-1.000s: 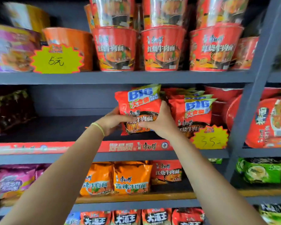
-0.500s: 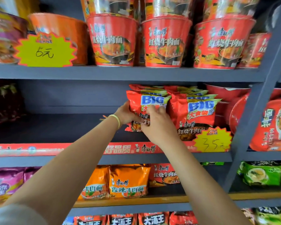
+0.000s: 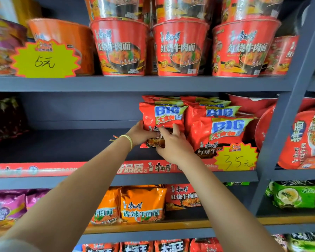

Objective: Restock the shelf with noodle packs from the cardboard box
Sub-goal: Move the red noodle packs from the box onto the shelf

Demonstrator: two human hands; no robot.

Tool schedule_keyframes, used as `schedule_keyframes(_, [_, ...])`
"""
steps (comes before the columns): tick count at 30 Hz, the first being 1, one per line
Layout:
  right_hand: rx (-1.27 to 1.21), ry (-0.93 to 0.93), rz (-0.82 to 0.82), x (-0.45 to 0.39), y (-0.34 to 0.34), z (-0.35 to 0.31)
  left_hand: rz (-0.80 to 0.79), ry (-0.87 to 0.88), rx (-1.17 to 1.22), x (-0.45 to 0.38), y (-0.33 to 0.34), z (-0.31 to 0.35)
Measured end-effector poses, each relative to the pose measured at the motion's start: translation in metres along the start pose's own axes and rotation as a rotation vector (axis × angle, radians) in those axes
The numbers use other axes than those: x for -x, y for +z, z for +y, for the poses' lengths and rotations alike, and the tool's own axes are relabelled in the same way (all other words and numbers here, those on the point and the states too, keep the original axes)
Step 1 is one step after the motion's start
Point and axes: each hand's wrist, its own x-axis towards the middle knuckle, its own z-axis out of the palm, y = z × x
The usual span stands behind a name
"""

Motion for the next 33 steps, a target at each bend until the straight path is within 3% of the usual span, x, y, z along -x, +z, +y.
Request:
schedule_keyframes(3, [-0.006,0.006,-0.008,0.005,-0.004,0.000,0.049,-0.029,-0.026,0.004,0.002,0.002])
schedule_keyframes(5, [0.068,-0.029,0.079,0.015,-0.012,-0.004,0.157,-0.060,-0.075,0.009,0.006,0.004])
schedule_keyframes(7, [0.087,-0.212,0.359,0.033,-0.023,-0.009,0.391,0.010,-0.198,0.020,0.014,0.009])
schedule_keyframes(10, [-0.087,-0.507,0.825,0.069,-0.038,-0.008,0.670,0.339,-0.390,0.046,0.028,0.022])
schedule_keyframes(14, [-0.083,-0.350,0.962,0.089,-0.040,0.022,0.693,0.512,-0.525,0.052,0.052,0.035])
schedule_keyframes(19, [0.129,-0.056,0.921,0.088,-0.036,0.054,0.590,0.422,-0.736,0.046,0.077,0.038])
schedule_keyframes(21, [0.211,0.054,0.815,0.083,-0.041,0.059,0.503,0.330,-0.852,0.041,0.078,0.034])
schedule_keyframes(23, [0.225,0.131,0.586,0.074,-0.050,0.061,0.437,0.217,-0.971,0.036,0.076,0.032])
schedule_keyframes(26, [0.196,0.153,0.244,0.055,-0.058,0.068,0.344,0.125,-0.991,0.027,0.071,0.033])
schedule_keyframes(33, [0.307,0.151,0.142,0.017,-0.067,0.073,0.224,0.127,-1.022,0.009,0.054,0.033])
